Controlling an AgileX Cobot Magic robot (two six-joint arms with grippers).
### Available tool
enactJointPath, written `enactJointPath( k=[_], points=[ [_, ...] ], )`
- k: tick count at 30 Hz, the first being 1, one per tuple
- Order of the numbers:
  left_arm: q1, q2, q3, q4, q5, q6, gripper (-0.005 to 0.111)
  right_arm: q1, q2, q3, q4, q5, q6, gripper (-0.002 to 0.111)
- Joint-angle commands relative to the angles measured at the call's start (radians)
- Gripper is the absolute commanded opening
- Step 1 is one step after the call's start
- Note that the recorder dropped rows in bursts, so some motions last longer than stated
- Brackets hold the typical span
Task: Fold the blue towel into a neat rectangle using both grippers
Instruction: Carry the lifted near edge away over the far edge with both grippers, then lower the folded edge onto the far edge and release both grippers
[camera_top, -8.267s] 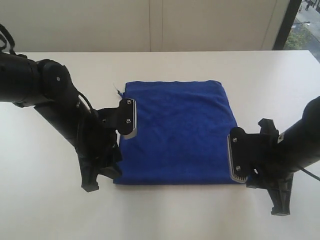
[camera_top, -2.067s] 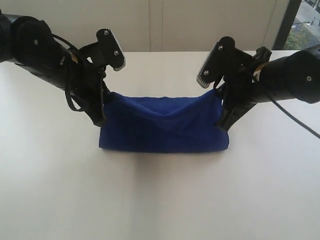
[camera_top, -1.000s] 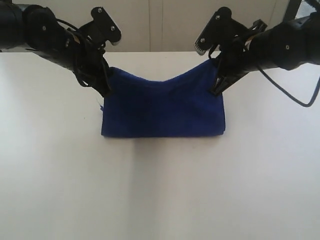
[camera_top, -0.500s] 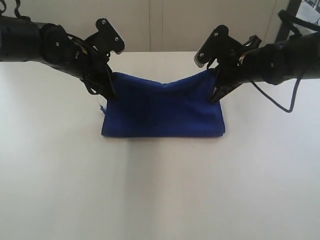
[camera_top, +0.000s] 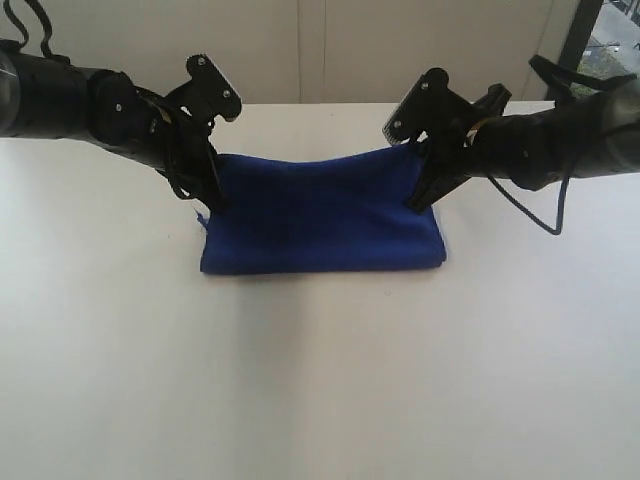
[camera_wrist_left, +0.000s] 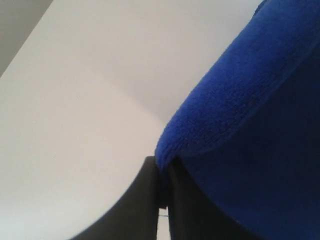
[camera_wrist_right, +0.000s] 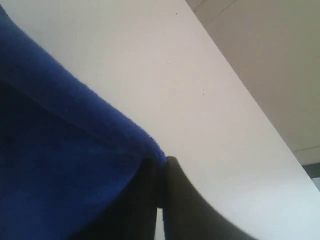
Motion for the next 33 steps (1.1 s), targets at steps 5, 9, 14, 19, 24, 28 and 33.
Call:
enactJointPath(
  k=[5, 9, 14, 19, 24, 28, 33],
  points=[
    [0.008, 0.035, -0.004, 0.001, -0.038, -0.003, 0.000, -0.019, 0.018, -0.004, -0.003, -0.061, -0.001, 0.002],
    [0.008, 0.044, -0.004, 0.001, -0.038, -0.003, 0.000, -0.020, 0.032, -0.004, -0.003, -0.082, -0.001, 0.029],
    [0.008, 0.044, -0.004, 0.001, -0.038, -0.001, 0.022, -0.020, 0.047, -0.004, -0.003, -0.083, -0.001, 0.044],
    [0.012, 0.044, -0.004, 0.001, -0.038, -0.001, 0.047, -0.020, 0.051, -0.004, -0.003, -0.078, -0.001, 0.044],
    [0.026, 0.044, -0.004, 0.001, -0.043, -0.001, 0.057, -0.020, 0.051, -0.004, -0.003, -0.076, 0.006, 0.044],
    [0.033, 0.044, -0.004, 0.001, -0.030, -0.009, 0.060, -0.020, 0.051, -0.004, 0.008, -0.050, 0.059, 0.044],
    [0.033, 0.042, -0.004, 0.001, 0.044, -0.135, 0.045, -0.020, 0.015, -0.004, 0.043, 0.089, 0.204, 0.034]
  ],
)
